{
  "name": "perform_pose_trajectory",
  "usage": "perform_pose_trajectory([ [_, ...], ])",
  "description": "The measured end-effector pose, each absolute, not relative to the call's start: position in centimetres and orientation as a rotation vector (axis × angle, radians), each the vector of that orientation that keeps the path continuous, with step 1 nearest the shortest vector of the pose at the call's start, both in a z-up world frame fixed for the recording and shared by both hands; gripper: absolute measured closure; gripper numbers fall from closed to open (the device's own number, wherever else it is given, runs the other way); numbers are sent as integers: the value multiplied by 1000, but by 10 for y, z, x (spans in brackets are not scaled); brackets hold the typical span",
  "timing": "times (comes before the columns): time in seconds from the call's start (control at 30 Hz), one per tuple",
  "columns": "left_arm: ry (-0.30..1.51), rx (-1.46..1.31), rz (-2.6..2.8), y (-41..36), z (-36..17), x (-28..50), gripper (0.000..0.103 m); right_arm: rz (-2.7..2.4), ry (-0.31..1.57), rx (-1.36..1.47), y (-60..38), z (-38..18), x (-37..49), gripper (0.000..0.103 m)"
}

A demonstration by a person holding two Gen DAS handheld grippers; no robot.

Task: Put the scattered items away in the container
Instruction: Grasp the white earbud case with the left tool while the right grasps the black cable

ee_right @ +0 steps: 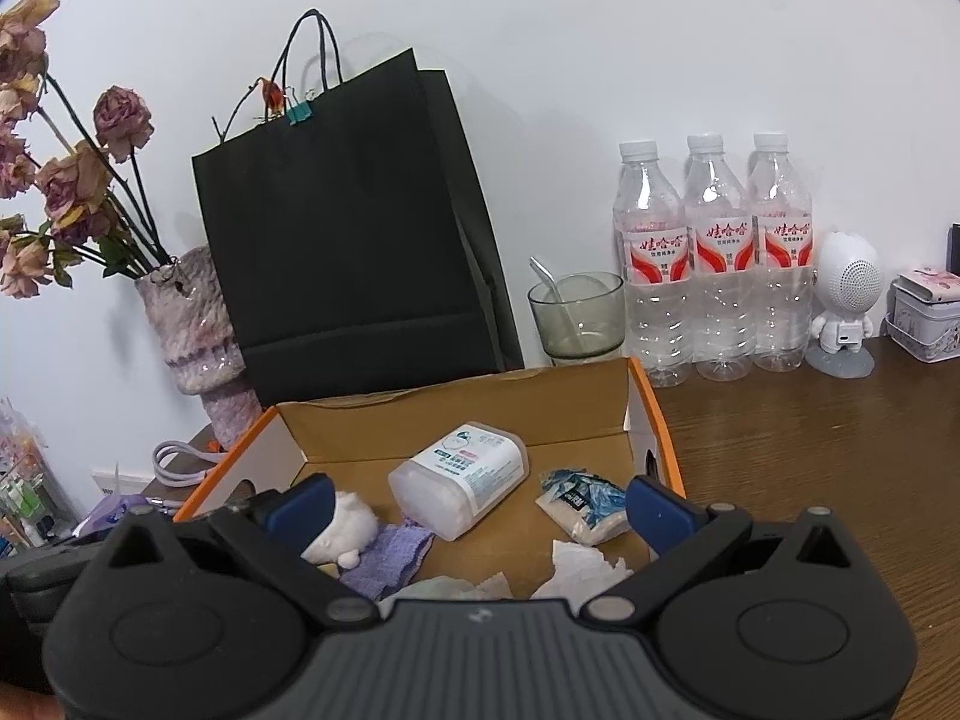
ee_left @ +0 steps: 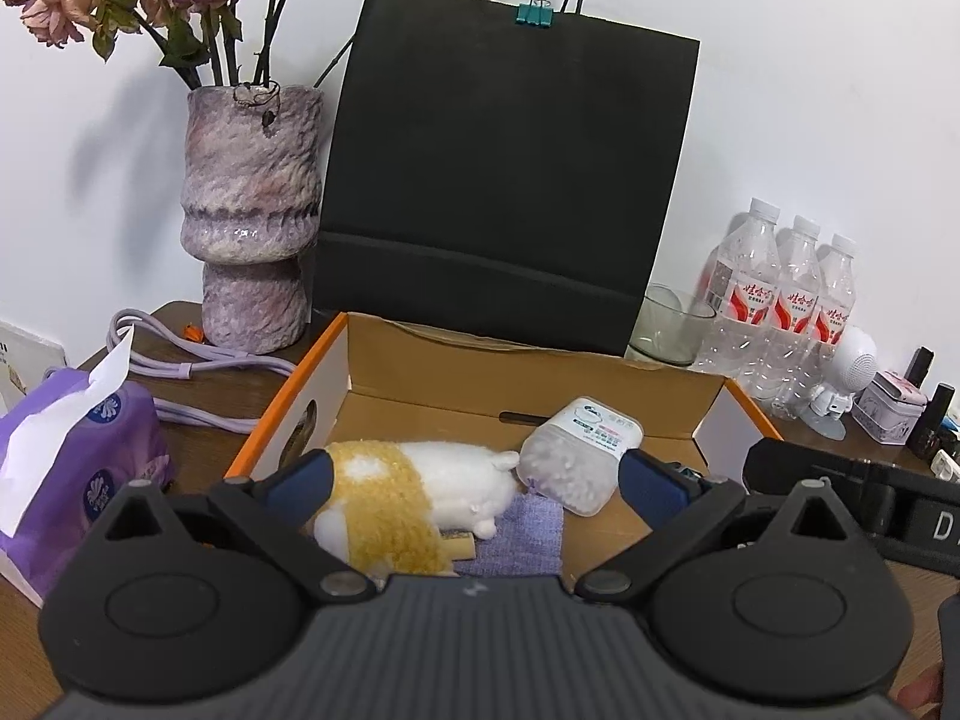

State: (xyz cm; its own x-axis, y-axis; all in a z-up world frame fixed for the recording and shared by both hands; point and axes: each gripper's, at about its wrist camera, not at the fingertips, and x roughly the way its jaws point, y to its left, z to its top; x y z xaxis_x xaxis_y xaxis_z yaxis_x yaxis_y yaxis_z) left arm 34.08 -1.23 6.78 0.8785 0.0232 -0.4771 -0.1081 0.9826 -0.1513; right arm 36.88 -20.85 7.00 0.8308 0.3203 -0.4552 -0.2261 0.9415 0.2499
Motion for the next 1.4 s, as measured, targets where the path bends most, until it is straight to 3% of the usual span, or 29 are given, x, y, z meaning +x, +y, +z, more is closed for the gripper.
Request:
perform_pose_trajectory([
  [0.43,453,-175,41,-10,94,289,0,272,433,198,-231,93,320,0],
  [0.67,477,-171,41,1,90,247,0,237,478,155,-248,85,286,0],
  [1.4,665,82,-53,1,13,196,0,245,651,-126,-202,6,242,0],
])
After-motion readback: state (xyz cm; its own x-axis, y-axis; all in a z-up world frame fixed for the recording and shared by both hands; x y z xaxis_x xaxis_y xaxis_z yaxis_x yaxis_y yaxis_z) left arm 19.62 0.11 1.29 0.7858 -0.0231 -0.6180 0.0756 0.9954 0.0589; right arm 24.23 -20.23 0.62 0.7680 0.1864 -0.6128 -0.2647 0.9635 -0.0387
